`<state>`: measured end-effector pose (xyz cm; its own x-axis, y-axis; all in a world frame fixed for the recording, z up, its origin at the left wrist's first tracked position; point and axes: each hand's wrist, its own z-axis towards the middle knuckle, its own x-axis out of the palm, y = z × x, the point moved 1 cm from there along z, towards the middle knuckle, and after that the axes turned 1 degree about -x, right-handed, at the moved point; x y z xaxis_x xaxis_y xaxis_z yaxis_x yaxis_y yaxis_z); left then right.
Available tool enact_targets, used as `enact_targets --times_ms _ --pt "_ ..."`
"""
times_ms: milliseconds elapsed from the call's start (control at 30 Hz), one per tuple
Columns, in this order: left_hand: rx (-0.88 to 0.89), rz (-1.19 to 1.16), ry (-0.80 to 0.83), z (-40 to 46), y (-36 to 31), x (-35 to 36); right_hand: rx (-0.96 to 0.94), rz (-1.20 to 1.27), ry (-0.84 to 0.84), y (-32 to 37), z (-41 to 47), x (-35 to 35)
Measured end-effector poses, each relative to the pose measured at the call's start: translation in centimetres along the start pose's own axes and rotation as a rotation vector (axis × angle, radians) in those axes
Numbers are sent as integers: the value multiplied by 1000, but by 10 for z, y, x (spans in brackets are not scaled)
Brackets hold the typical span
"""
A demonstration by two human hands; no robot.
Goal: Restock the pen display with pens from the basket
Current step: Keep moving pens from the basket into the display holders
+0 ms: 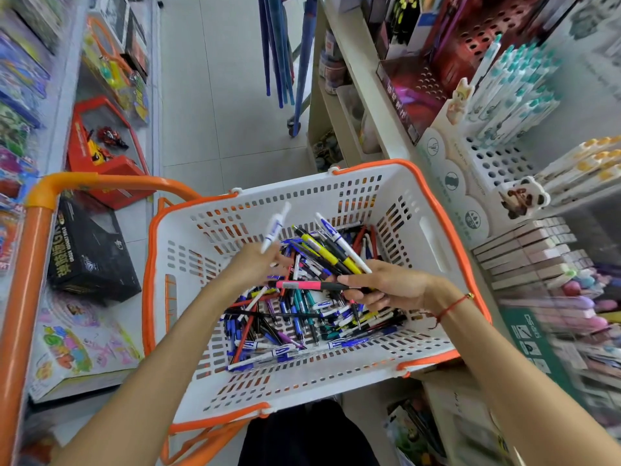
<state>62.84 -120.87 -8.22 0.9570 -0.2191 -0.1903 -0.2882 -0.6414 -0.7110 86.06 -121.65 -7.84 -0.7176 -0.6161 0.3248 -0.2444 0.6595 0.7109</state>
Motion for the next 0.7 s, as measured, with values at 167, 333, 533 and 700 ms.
enact_targets --times_ms 167,333,533,700 --pt "-134 -5 256 -16 4 16 -93 109 -318 3 20 -3" --pt "-155 -246 425 -20 10 33 -113 240 -422 -5 38 3" --pt "-245 -547 418 -9 9 34 -135 321 -430 -7 41 9" --pt "-83 -452 -95 6 10 29 -138 486 -221 -6 22 24"
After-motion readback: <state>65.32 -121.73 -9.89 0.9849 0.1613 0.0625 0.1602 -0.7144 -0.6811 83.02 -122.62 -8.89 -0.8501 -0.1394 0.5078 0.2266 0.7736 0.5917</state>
